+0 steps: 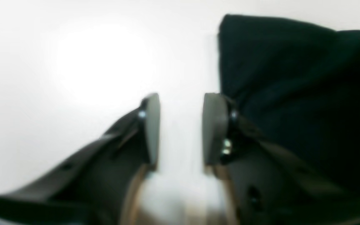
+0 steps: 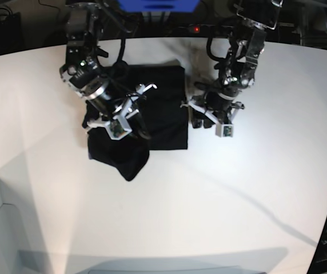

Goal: Fold the T-shirt properly
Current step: 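Lift the strip end with the right gripper and fold it over the stack, then release the right gripper and raise the left gripper away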

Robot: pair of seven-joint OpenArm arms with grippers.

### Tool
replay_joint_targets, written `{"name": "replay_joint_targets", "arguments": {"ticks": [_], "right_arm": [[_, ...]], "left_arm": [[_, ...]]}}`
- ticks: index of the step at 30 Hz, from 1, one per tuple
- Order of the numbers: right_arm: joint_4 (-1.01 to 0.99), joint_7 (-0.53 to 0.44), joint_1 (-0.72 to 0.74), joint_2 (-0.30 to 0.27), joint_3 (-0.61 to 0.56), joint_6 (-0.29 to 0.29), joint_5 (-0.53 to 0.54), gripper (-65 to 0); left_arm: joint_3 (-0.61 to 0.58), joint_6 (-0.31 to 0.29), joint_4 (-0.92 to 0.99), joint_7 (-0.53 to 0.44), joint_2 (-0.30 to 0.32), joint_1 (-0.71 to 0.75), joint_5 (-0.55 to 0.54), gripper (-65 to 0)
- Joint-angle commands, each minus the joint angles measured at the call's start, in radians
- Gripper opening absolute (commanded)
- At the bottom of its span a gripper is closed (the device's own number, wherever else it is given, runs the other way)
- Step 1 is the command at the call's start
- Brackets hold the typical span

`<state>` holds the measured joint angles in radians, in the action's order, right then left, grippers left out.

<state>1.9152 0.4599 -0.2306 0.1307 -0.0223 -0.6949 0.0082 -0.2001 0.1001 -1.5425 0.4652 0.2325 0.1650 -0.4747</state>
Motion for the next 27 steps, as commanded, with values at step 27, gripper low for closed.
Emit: {"name": "replay_joint_targets", "arguments": {"ticks": [27], "right_arm": [[-0.207,-0.031,0.116,-0.027,-0.258,-0.003,0.026,-65.0]], "left_arm": [[0.106,0.005,-0.132,0.091,0.040,0.063,-0.009,-62.8]]}}
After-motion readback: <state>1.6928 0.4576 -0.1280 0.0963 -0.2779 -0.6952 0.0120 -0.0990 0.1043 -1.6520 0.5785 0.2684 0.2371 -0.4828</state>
